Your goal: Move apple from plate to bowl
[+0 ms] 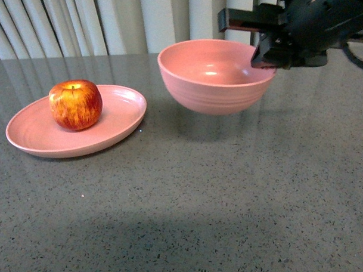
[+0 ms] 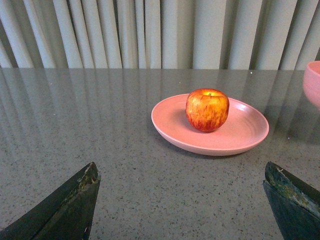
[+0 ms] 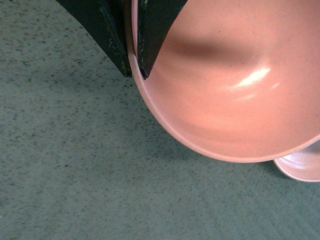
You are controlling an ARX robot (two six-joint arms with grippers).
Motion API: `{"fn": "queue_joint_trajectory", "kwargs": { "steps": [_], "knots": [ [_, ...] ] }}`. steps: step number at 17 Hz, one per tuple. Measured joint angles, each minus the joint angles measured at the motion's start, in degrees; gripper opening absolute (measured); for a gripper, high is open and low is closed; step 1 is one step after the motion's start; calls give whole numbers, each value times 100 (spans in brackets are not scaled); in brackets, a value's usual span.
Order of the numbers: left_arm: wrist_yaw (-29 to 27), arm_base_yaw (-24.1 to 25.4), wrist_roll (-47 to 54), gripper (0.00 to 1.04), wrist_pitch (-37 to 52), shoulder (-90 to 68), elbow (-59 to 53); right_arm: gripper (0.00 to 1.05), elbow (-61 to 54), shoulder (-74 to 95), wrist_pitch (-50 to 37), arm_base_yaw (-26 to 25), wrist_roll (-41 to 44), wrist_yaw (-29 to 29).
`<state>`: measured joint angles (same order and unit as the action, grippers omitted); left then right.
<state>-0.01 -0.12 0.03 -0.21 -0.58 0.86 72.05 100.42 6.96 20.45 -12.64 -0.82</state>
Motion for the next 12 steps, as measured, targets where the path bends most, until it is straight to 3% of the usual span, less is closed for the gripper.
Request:
{"fn": "queue_joint_trajectory", "kwargs": {
  "steps": [6,12],
  "knots": [
    [-2,0,0,98,2,0,0,3,466,555,28,363,-131,264],
    [0,0,0,98,2,0,0,3,658,920,20,365,-275,439]
  ]
}}
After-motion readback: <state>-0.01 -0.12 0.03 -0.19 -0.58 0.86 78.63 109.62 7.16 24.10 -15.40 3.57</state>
